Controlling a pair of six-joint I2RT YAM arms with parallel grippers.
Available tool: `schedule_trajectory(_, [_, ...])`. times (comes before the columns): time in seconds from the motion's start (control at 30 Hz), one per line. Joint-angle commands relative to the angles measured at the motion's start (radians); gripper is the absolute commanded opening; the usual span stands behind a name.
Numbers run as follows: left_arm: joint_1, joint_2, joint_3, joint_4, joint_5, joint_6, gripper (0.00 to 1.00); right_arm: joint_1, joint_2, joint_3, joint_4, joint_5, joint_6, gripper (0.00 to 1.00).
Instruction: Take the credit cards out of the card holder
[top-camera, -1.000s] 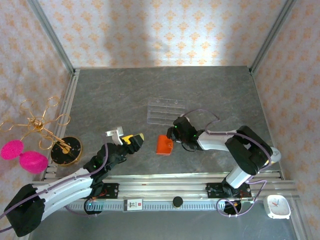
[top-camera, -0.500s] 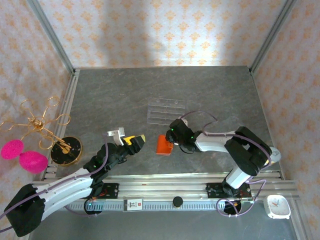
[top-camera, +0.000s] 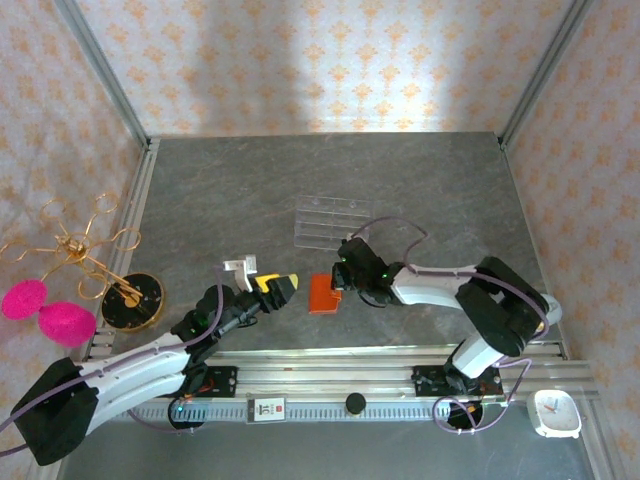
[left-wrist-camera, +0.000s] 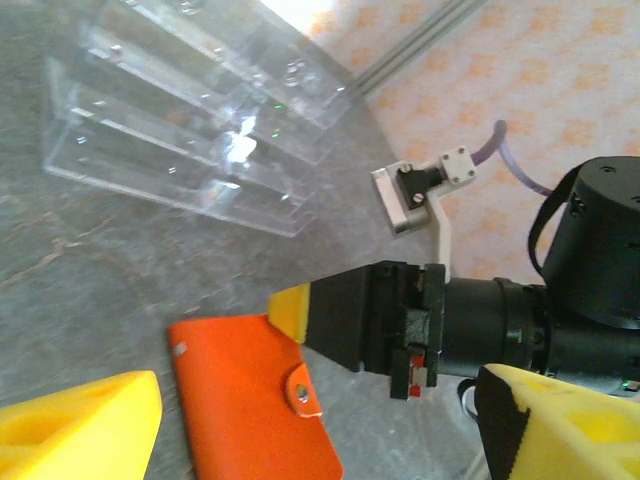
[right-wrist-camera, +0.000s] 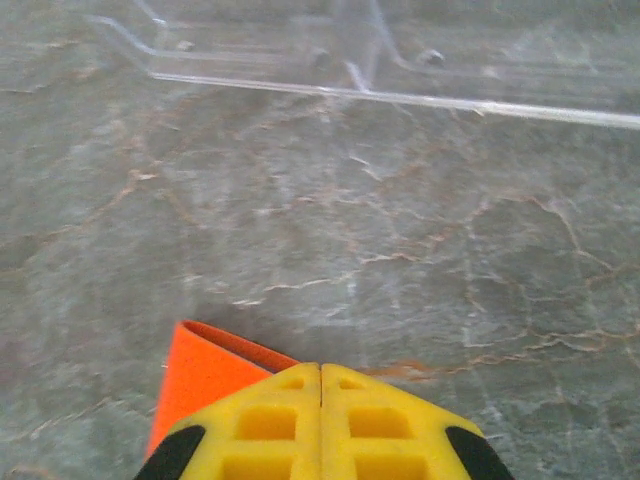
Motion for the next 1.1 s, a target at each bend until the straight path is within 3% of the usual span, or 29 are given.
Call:
schedule_trajectory(0.0, [-0.008,0.017,-0.020,0.168,0.079,0.001,0.82,0.008,-0.076,0.008,0.017,-0.041,-0.124,0.00])
schedule_trajectory(0.27, [-0.008,0.098,-0.022,0.253,0.145,0.008,0.83,0.006,-0.151,0.041,-0.004,-0.120,-0.200,0.00])
schedule_trajectory(0.67, [-0.008,0.258,-0.054,0.582,0.204,-0.003,0.83,-0.058,-0.294,0.117,-0.030,-0.269,-0.212,0.00])
schedule_trajectory(1.07, [-0.008,0.294,0.012,0.666,0.256,-0.014,0.83,-0.101,-0.374,0.198,0.035,-0.487,-0.160,0.00])
